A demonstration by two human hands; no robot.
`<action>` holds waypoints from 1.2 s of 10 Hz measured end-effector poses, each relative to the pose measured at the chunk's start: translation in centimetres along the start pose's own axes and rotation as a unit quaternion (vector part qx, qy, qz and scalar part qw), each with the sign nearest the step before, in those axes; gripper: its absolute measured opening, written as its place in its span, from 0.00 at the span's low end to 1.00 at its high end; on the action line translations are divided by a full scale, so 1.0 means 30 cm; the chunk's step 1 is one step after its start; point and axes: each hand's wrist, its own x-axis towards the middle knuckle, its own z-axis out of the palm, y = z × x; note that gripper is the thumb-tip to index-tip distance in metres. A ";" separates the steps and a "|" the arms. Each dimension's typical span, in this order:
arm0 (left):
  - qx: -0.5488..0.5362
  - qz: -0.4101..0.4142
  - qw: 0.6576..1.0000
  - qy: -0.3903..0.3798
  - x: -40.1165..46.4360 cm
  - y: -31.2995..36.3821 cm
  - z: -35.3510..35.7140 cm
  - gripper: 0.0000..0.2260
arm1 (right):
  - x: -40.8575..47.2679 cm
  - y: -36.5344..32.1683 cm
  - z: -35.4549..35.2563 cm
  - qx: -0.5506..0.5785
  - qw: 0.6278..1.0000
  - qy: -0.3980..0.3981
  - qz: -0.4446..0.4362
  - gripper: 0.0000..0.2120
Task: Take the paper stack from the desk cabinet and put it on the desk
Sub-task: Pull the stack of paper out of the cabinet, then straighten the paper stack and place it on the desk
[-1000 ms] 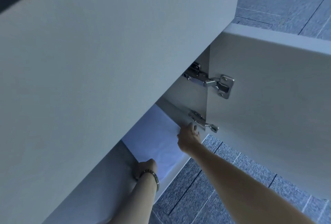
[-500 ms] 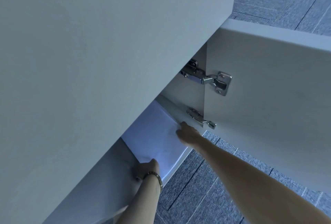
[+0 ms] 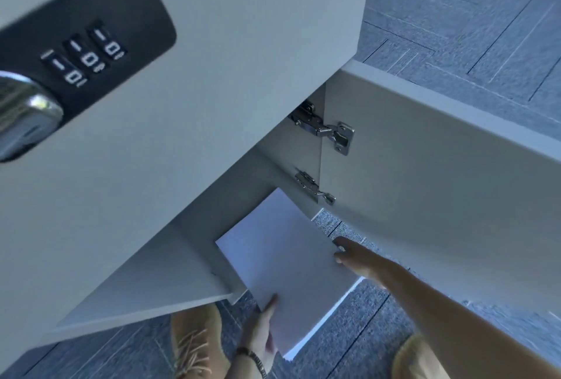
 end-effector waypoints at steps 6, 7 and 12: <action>0.104 0.257 0.959 0.053 -0.988 0.050 -0.047 0.21 | -1.000 -0.125 -0.062 0.022 0.997 0.020 -0.069 0.24; 0.094 0.272 0.957 0.039 -1.193 0.008 -0.054 0.14 | -1.246 -0.098 -0.058 0.061 0.990 0.061 -0.108 0.21; 0.072 0.469 0.880 -0.040 -2.104 -0.048 -0.311 0.08 | -2.237 -0.149 0.062 0.239 0.923 0.124 -0.276 0.23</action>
